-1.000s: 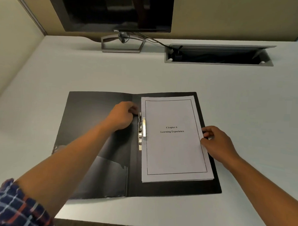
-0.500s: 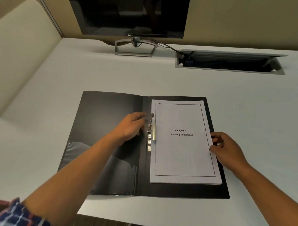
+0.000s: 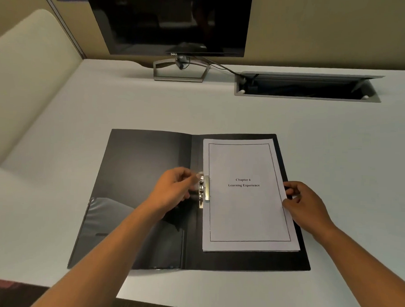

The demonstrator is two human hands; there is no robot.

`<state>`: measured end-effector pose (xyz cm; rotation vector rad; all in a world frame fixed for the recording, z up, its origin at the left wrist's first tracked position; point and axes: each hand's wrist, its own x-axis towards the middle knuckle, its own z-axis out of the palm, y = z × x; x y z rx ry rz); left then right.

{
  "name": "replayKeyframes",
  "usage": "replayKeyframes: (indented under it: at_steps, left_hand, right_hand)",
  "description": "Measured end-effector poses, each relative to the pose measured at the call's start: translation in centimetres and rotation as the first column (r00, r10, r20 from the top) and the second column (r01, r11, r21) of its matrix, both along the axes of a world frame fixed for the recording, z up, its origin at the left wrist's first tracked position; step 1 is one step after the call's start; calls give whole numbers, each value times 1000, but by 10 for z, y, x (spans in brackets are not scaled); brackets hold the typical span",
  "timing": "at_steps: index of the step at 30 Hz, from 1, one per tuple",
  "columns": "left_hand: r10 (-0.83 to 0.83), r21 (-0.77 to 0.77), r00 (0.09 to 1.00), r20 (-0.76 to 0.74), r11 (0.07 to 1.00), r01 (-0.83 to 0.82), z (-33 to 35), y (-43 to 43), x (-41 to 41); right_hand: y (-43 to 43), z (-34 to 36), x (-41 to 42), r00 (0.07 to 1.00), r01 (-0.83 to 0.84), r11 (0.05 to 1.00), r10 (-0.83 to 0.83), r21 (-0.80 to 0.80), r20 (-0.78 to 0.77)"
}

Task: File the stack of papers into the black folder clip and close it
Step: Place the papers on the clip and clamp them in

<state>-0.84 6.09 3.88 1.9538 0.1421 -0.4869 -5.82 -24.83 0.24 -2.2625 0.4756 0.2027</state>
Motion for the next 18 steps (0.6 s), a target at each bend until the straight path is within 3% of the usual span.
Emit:
replayKeyframes:
  at_steps: [9,14,18]
  left_hand:
    - [227,-27,968,-105,973,-230,-12,-9,-21]
    - [262,103,958,-112,962,-251,-20,-9,-19]
    - [181,359,982,-57,921,-149,-28,-6,-20]
  right_hand:
    - [-1,-2,0,1000,-19,1000,19,-11,5]
    - [-1,-2,0,1000,-21,1000,21,-14,5]
    - [-2,-3,0,1000,-25,999,25,-33,11]
